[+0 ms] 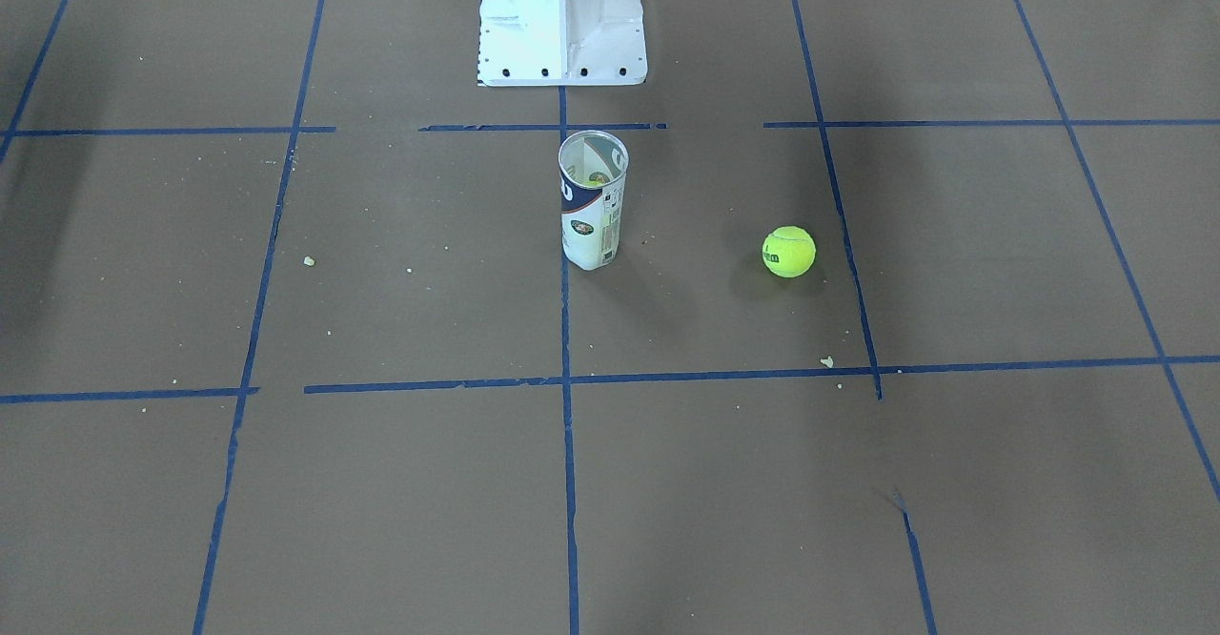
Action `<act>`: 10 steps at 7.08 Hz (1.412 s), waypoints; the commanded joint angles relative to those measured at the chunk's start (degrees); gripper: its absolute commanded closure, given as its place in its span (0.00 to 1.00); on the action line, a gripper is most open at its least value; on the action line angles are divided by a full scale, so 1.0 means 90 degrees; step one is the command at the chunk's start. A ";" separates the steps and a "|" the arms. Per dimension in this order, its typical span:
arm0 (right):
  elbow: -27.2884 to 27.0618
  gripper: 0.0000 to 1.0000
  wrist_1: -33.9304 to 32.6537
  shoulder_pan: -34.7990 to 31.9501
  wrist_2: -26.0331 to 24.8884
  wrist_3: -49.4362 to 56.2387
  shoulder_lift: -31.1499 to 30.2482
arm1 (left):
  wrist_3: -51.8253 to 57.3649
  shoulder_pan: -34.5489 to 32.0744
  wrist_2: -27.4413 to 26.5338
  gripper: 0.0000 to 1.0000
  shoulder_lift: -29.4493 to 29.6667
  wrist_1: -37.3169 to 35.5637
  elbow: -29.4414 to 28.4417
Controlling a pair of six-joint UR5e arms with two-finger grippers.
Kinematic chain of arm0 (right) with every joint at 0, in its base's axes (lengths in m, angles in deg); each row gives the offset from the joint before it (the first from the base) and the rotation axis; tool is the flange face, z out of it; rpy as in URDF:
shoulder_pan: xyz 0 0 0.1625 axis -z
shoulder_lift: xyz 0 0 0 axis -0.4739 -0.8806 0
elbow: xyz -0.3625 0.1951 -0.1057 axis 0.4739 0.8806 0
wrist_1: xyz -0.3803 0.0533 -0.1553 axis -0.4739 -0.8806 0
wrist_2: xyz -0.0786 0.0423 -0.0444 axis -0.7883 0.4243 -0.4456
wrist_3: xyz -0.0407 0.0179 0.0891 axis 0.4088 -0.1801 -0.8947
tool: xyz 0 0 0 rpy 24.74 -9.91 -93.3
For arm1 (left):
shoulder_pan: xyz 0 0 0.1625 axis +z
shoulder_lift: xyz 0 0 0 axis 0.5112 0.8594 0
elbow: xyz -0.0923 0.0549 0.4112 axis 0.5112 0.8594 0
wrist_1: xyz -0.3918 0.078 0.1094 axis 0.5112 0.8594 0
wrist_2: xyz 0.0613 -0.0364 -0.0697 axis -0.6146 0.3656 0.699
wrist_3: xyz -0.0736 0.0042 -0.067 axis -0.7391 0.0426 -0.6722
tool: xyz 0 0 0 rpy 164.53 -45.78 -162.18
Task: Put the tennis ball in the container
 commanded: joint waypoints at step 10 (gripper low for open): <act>-0.0010 0.00 0.0005 0.0000 0.0000 0.0000 0.0005 | -0.0204 0.0107 0.0418 0.00 0.0595 0.0712 0.0199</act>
